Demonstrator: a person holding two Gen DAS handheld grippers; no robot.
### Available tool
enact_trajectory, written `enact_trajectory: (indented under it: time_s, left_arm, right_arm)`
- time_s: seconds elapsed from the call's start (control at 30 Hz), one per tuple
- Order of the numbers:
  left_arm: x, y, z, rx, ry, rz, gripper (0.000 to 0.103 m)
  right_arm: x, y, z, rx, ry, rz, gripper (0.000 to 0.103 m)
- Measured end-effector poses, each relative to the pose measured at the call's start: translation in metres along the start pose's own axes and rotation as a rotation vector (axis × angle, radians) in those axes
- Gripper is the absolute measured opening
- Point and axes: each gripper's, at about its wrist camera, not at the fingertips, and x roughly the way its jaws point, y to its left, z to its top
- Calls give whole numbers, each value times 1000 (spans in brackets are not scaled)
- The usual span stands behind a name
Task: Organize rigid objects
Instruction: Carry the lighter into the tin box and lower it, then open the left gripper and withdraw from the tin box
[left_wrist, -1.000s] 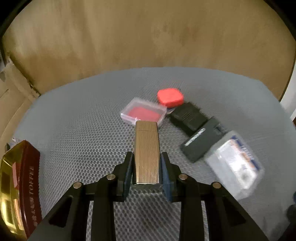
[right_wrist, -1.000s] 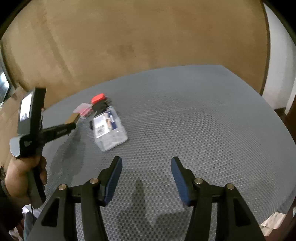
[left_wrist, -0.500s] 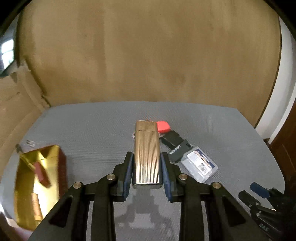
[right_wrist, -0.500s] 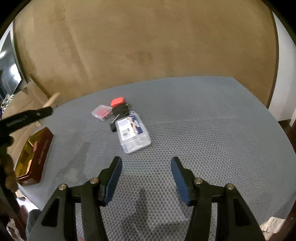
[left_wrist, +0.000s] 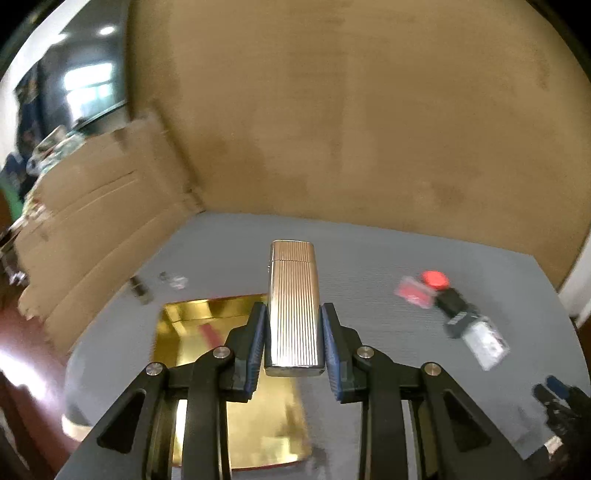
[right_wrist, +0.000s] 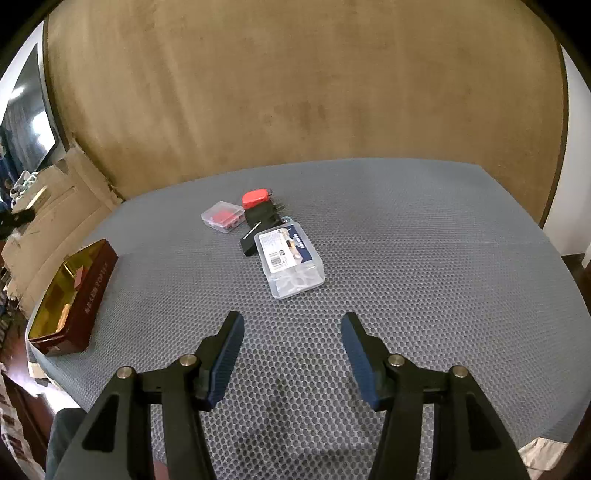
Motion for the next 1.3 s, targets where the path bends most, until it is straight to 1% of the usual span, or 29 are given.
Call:
enact_trajectory:
  time_s: [0.13,0.2,0.3,0.4,0.5,0.7,0.83,1.07,1.1,1.17,1.23,1.3]
  left_arm:
    - [6,45,-5,-64,43,49,26]
    - [16,60,-11,-96,74,50,26]
    - [35,75,-21,-120,117,82,26]
    - [53,85,-30,-145,160,95,26]
    - [77,91,-36,-157,210,118,26]
    - [113,103,-47,-180,276,175,26]
    - [133,106,-52,-170,317,206,26]
    - [159,106,-60,-154,373,238,26]
    - [161,107,-60,-162,378,235,26]
    - [164,106,-58,-167,396,253,26]
    - [166,105,-58,-171,409,247,27]
    - [166,103,-57,-165,409,258,27]
  right_arm:
    - [2,1,-1,-3,2,-3,56]
    - [3,2,-2,-8,7,-3,56]
    - [6,6,-5,-22,19,-1,56]
    - [7,9,-7,-34,25,1,56]
    - [9,8,-7,-30,23,-2,56]
    - [15,0,-7,-12,36,-9,56]
    - [20,-5,-9,-5,49,-14,56]
    - [27,-14,-9,7,62,-31,56]
    - [28,-15,-10,9,64,-33,56]
    - [30,-17,-11,13,70,-32,56]
    - [31,-17,-13,14,75,-33,56]
    - [33,-17,-14,14,81,-30,56]
